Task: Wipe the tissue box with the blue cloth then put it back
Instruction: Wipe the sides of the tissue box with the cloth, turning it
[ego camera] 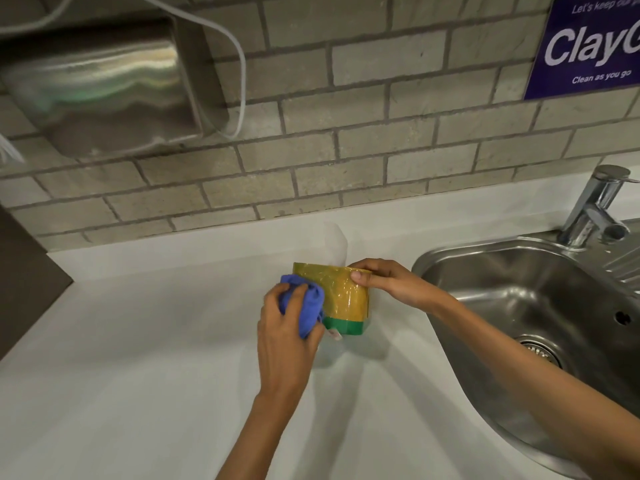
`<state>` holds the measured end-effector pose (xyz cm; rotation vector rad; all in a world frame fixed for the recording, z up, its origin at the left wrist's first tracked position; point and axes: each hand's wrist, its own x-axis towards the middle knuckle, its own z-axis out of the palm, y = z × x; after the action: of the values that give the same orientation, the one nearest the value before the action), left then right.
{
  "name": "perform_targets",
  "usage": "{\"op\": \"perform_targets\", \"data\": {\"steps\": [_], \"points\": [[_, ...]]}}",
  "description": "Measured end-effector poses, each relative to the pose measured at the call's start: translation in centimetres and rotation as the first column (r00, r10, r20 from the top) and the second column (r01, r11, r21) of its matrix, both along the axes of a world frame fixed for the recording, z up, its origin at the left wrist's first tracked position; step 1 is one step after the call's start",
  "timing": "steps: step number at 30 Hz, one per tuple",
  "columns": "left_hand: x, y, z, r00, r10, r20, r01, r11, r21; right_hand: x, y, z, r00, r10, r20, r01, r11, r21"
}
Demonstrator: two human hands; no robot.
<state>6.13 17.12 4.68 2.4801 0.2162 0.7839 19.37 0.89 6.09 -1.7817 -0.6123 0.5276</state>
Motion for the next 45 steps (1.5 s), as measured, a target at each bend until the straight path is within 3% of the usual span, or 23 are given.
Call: {"op": "perform_targets", "data": {"steps": [3, 8, 10, 14, 22, 24, 28, 35, 37, 41, 43, 45], "points": [[1.6, -2.1, 0.8, 1.000, 0.005, -0.008, -0.004, 0.996, 0.089, 0.0, 0.2, 0.0, 1.000, -0.015, 0.011, 0.015, 1.000, 0.004], [0.2, -3.2, 0.0, 0.989, -0.139, -0.059, 0.149, 0.957, 0.248, 0.2, 0.0, 0.1, 1.000, -0.008, 0.009, 0.007, 1.000, 0.009], [-0.4, -1.8, -0.5, 0.990, -0.134, -0.038, 0.139, 0.974, 0.180, 0.2, 0.1, 0.1, 1.000, -0.006, 0.013, 0.006, 1.000, 0.001], [1.3, -0.8, 0.3, 0.997, 0.066, 0.040, -0.065, 0.998, -0.025, 0.1, 0.4, 0.0, 1.000, -0.004, 0.019, 0.004, 1.000, -0.009], [-0.5, -3.3, -1.1, 0.991, -0.134, 0.010, 0.128, 0.965, 0.229, 0.0, 0.2, 0.1, 1.000, -0.013, 0.013, 0.013, 1.000, 0.017], [-0.9, -1.7, -1.5, 0.994, -0.110, 0.027, 0.106, 0.986, 0.129, 0.0, 0.3, 0.1, 1.000, -0.010, 0.021, 0.009, 1.000, 0.007], [1.2, -0.3, 0.0, 0.991, 0.086, 0.102, -0.077, 0.993, -0.092, -0.1, 0.4, -0.1, 0.999, 0.001, 0.035, -0.001, 1.000, -0.005], [1.0, -2.8, -1.1, 0.996, -0.018, 0.085, 0.005, 0.988, 0.151, -0.2, 0.4, 0.1, 1.000, -0.005, 0.026, 0.005, 1.000, 0.007], [0.3, -1.6, -1.9, 0.994, -0.042, 0.098, 0.031, 0.994, 0.104, -0.3, 0.4, 0.1, 0.999, -0.001, 0.032, 0.001, 1.000, -0.008], [1.1, 0.0, -0.8, 0.983, 0.100, 0.156, -0.063, 0.973, -0.224, -0.2, 0.6, 0.0, 0.999, 0.004, 0.051, -0.002, 0.999, -0.033], [2.1, -0.7, 0.2, 0.976, 0.129, 0.175, -0.088, 0.970, -0.225, -0.2, 0.7, -0.2, 0.998, 0.003, 0.067, 0.000, 0.999, -0.044], [2.6, -2.2, 0.5, 0.980, 0.093, 0.175, -0.072, 0.990, -0.125, -0.2, 0.7, -0.4, 0.997, -0.010, 0.074, 0.012, 1.000, -0.027]]}}
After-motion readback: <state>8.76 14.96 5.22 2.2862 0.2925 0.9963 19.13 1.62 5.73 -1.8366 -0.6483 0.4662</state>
